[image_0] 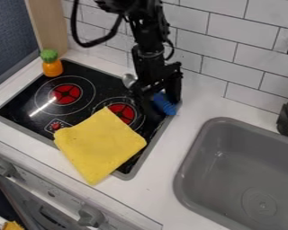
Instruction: Place the spoon in the upper right corner of the burner
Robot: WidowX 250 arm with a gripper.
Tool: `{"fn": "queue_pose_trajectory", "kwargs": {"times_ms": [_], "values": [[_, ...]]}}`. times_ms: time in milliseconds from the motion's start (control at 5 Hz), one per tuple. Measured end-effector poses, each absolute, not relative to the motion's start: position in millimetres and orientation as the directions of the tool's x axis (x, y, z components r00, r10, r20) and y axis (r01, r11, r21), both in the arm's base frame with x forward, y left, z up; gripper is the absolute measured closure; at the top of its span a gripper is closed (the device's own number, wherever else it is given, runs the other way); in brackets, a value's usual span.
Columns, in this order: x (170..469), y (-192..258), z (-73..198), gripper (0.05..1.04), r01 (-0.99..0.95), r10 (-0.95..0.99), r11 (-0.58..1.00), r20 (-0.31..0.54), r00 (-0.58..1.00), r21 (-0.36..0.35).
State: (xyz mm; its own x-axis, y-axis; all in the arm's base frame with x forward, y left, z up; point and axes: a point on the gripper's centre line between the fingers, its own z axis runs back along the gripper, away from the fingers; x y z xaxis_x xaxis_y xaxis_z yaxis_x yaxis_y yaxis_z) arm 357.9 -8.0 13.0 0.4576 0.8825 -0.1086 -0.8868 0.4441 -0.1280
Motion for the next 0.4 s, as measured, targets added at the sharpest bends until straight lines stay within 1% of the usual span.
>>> {"fn": "queue_pose_trajectory", "kwargs": {"times_ms": [200, 400], "values": [[350.3, 11.7, 43.8, 0.083, -0.884, 0.895, 0.42, -0.068, 0.441, -0.206], [350.4, 11.2, 45.1, 0.083, -0.875, 0.888, 0.435, -0.062, 0.456, -0.211]]}}
